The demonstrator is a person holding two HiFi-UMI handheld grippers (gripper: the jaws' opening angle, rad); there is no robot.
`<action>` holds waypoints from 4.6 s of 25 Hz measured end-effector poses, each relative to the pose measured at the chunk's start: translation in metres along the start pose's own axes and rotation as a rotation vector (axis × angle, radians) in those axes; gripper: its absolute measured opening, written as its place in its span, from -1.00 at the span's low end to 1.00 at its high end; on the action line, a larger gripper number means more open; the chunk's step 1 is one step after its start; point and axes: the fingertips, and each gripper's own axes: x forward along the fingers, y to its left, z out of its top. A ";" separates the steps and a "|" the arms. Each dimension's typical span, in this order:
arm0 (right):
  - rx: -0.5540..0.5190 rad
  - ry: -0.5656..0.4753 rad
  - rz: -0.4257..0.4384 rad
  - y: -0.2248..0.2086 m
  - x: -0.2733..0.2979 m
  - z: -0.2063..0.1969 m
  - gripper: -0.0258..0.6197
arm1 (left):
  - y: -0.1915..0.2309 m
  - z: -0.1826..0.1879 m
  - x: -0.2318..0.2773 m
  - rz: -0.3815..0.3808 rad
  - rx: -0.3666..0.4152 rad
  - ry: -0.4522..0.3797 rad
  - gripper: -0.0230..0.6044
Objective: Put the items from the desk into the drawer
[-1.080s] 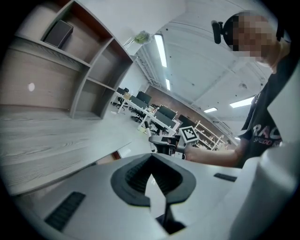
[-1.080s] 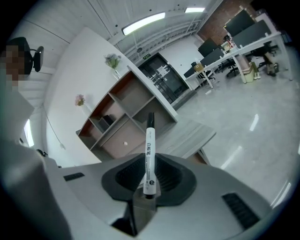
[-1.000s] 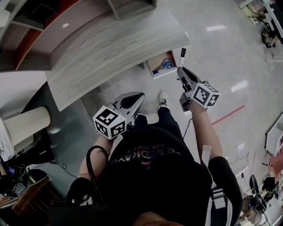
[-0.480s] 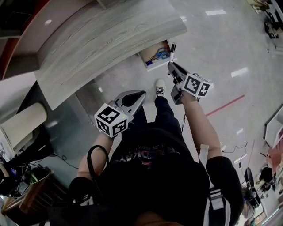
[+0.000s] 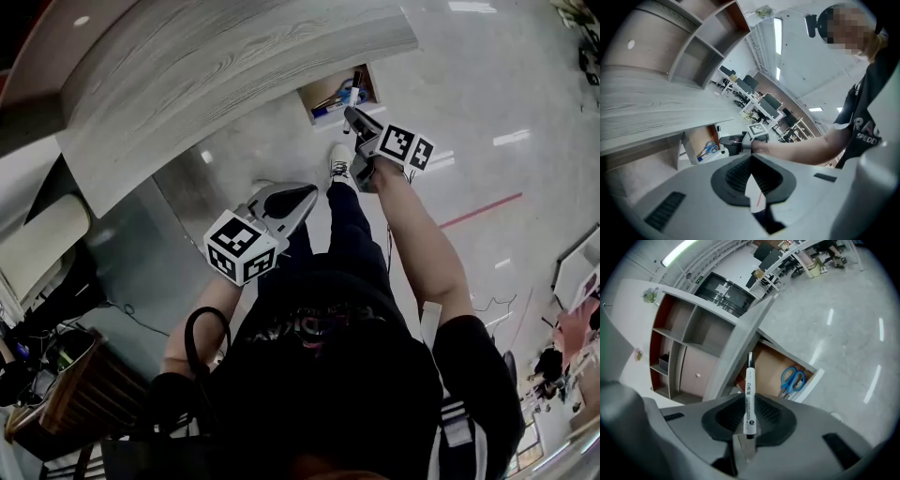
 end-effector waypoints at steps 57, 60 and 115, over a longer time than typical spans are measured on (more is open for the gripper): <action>-0.135 0.036 0.021 0.049 0.036 0.021 -0.86 | 0.015 -0.008 -0.019 0.074 -0.081 -0.134 -0.89; -0.161 0.019 0.075 0.074 0.024 0.025 -0.86 | 0.012 0.004 -0.025 0.067 -0.045 -0.153 -0.89; -1.129 0.186 0.549 0.291 -0.113 -0.108 -0.87 | 0.016 0.090 -0.100 0.125 0.171 -0.357 -0.89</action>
